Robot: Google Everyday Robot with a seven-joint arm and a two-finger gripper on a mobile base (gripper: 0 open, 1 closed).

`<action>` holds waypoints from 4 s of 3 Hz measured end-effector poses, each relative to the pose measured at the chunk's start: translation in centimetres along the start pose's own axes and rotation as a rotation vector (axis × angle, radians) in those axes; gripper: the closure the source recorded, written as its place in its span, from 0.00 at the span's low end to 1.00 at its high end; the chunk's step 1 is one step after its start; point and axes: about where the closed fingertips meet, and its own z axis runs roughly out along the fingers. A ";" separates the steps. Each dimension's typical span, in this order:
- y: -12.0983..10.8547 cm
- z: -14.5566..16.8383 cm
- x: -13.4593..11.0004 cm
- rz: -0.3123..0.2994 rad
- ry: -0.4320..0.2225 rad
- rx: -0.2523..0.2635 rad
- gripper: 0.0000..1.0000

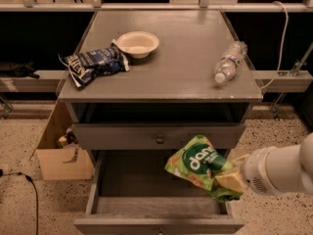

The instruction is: Place green rice chip bag into middle drawer

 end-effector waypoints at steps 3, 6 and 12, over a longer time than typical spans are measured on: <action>4.0 3.7 -3.0 -0.075 -0.008 -0.067 1.00; 2.7 8.9 1.3 0.015 0.021 -0.073 1.00; -0.2 23.3 4.2 0.091 0.154 -0.195 1.00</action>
Offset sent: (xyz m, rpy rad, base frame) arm 0.0110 0.0870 -0.0181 0.0375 0.0033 0.1357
